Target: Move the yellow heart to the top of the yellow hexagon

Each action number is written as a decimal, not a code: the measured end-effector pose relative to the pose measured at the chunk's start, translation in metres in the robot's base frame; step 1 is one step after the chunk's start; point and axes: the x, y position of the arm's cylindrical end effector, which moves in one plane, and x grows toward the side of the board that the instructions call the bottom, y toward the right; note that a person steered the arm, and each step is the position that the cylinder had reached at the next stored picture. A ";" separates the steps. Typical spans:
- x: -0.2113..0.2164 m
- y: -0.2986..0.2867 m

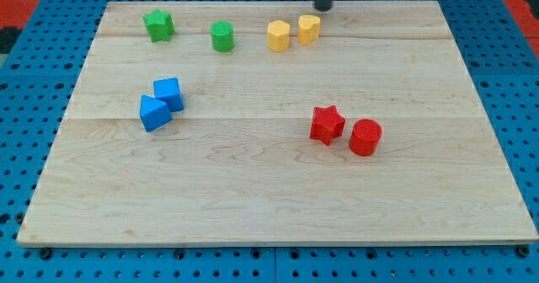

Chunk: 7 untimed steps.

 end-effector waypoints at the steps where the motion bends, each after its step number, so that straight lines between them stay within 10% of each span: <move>1: 0.021 0.000; 2: 0.077 0.000; 7: 0.065 -0.027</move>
